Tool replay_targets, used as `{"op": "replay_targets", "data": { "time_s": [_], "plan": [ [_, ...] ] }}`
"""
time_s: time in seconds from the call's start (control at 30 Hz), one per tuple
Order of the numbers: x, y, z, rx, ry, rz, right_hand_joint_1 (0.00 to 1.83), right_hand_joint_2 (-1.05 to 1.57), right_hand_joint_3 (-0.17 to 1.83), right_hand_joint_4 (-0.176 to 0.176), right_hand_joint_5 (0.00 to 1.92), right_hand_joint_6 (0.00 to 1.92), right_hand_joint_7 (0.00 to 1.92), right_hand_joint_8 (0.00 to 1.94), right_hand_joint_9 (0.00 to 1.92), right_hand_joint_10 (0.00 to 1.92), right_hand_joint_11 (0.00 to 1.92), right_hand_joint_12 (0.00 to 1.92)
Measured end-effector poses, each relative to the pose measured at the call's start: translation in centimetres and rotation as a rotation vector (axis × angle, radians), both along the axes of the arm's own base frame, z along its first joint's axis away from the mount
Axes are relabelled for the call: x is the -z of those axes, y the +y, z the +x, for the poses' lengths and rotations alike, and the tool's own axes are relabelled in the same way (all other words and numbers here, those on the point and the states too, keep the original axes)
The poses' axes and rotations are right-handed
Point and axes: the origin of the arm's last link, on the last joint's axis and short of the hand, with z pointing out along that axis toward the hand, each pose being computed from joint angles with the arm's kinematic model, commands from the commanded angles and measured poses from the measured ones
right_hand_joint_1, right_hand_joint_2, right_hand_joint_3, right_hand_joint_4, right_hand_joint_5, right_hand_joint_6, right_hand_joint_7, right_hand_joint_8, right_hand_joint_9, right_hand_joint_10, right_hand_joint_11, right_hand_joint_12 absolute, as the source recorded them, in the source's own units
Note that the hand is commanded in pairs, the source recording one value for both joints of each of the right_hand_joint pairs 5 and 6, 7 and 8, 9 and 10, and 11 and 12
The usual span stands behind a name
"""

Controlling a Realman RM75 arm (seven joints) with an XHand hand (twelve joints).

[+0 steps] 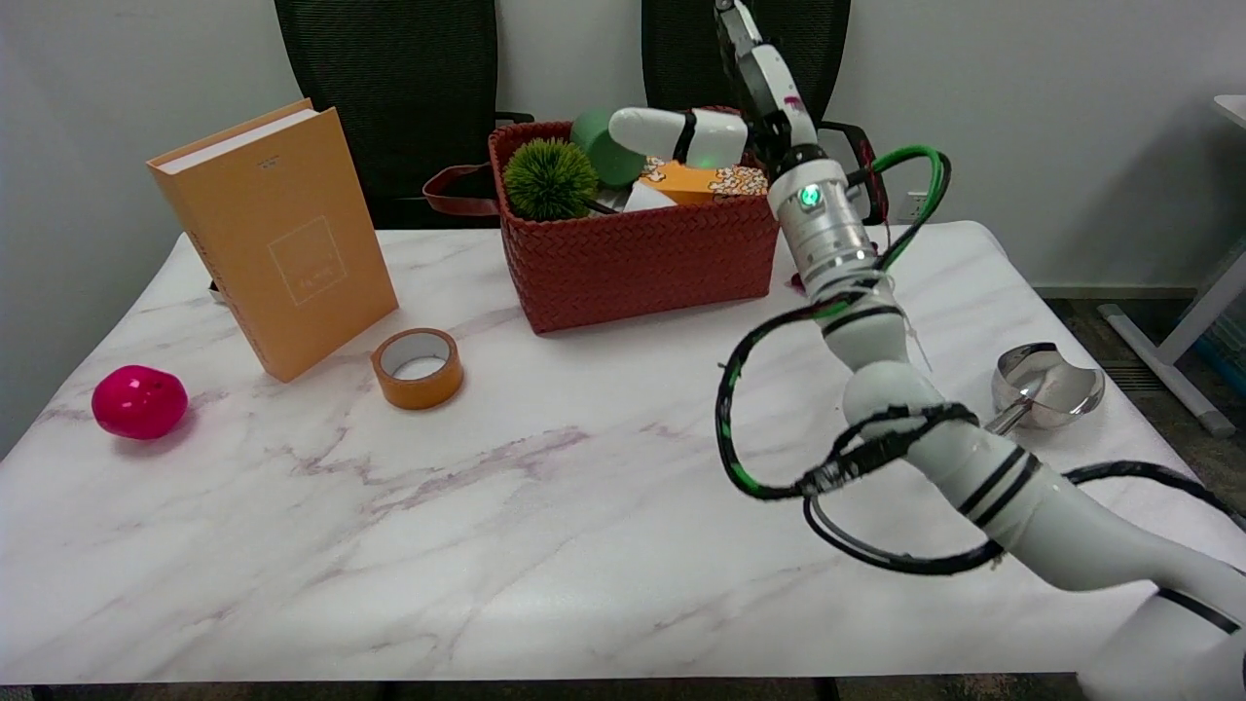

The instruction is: Place the green mug into the brown storage basket.

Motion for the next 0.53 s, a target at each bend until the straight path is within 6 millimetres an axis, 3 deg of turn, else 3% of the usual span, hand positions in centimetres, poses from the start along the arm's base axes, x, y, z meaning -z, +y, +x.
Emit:
{"op": "replay_targets", "data": {
  "time_s": [0.53],
  "plan": [
    [2.7, 6.2, -4.1, 0.016, 0.115, -0.041, 0.91, 0.2, 0.18, 0.0, 0.0, 0.0, 0.0, 0.0, 0.0, 0.0, 0.0, 0.0]
  ]
}}
